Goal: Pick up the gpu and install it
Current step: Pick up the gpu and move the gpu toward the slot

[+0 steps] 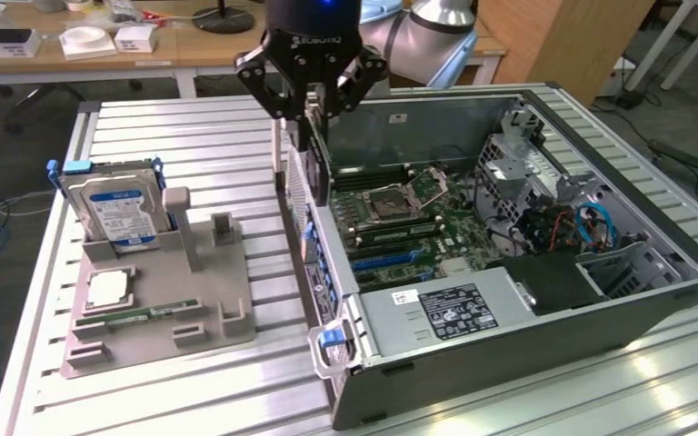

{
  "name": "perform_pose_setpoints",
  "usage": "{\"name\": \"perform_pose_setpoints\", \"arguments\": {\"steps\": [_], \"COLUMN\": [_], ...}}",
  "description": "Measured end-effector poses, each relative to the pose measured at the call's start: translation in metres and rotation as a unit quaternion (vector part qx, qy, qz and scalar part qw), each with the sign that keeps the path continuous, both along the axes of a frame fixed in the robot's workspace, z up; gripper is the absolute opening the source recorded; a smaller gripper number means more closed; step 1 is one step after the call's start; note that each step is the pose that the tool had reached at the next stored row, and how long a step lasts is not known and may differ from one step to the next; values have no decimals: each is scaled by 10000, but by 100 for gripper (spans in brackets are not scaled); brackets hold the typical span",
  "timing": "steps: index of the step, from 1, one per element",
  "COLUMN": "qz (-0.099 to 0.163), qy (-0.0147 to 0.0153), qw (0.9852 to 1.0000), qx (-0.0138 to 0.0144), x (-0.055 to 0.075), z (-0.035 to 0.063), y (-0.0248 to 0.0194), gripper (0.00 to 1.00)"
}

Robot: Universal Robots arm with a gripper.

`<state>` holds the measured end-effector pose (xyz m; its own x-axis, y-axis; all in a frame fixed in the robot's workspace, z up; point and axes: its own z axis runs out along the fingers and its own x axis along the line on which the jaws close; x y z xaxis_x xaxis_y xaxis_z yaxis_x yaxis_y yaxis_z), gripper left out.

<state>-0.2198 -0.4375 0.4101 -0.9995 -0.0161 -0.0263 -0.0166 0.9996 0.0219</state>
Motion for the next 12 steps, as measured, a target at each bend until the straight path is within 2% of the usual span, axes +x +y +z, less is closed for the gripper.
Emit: {"name": "perform_pose_setpoints", "arguments": {"steps": [12], "qz": [0], "qy": [0], "qw": [10000], "qx": [0], "x": [313], "z": [0], "y": [0], "gripper": [26]}}
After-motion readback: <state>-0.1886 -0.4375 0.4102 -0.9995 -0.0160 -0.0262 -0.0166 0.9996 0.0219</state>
